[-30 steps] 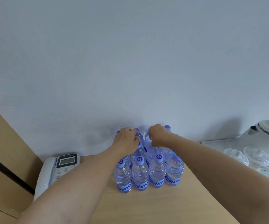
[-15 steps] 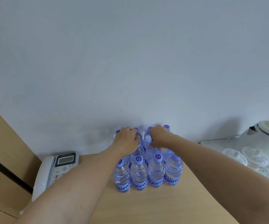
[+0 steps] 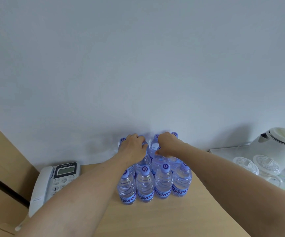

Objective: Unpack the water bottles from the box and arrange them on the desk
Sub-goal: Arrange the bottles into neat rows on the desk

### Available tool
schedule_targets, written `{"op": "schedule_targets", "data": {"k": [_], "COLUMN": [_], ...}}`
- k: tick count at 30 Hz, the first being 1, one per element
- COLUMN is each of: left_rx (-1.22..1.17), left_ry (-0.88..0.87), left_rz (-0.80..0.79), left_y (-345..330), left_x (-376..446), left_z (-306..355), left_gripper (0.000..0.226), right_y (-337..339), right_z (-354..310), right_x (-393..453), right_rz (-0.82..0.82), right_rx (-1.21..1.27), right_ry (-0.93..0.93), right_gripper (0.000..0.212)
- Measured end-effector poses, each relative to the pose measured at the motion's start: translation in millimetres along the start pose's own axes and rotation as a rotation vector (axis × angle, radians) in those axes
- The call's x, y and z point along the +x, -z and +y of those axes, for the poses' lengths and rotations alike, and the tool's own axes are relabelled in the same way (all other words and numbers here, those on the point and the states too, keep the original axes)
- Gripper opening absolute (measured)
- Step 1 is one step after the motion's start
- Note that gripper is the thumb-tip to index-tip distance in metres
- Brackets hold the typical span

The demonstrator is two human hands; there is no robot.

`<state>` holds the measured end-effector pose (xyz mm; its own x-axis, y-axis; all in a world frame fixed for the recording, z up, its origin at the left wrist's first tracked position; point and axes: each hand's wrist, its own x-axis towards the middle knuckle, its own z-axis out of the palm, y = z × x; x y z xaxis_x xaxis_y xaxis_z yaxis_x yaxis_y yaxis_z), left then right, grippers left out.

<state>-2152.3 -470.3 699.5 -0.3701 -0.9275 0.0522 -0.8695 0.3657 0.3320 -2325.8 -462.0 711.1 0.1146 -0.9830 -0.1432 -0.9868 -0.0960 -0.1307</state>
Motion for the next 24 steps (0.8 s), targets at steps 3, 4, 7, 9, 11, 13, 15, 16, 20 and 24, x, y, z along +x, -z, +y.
{"op": "schedule_targets", "data": {"k": [3, 4, 7, 9, 11, 13, 15, 16, 20, 24], "left_rx": [0.000, 0.000, -0.005, 0.003, 0.009, 0.011, 0.011, 0.010, 0.022, 0.016], "left_ry": [-0.011, -0.013, -0.016, -0.016, -0.018, -0.024, -0.045, -0.054, -0.073, -0.079], "left_rz": [0.011, 0.013, 0.011, 0.006, -0.006, -0.022, -0.032, -0.035, -0.030, -0.006], "left_y": [-1, -1, -1, -2, -3, -5, -8, -9, -17, -23], "left_x": [4, 5, 9, 12, 16, 20, 24, 25, 30, 33], "left_z": [3, 4, 7, 11, 18, 24, 33, 36, 48, 52], "left_gripper": [0.034, 0.034, 0.035, 0.035, 0.035, 0.035, 0.034, 0.034, 0.033, 0.030], "right_y": [2, 3, 10, 17, 20, 17, 11, 7, 2, 6], "right_z": [0, 1, 9, 18, 29, 38, 46, 50, 55, 54], "right_x": [0, 0, 1, 0, -1, -5, -9, -11, -15, -17], "right_rz": [-0.017, -0.018, 0.054, 0.120, 0.142, 0.112, 0.068, 0.052, 0.013, -0.026], "right_rx": [-0.026, -0.028, 0.029, 0.027, -0.057, -0.125, -0.125, -0.111, -0.045, -0.030], "right_ry": [0.028, 0.035, 0.014, -0.032, -0.064, -0.082, -0.093, -0.097, -0.078, -0.053], "right_gripper": [0.053, 0.052, 0.040, 0.038, 0.039, 0.040, 0.039, 0.041, 0.044, 0.042]}}
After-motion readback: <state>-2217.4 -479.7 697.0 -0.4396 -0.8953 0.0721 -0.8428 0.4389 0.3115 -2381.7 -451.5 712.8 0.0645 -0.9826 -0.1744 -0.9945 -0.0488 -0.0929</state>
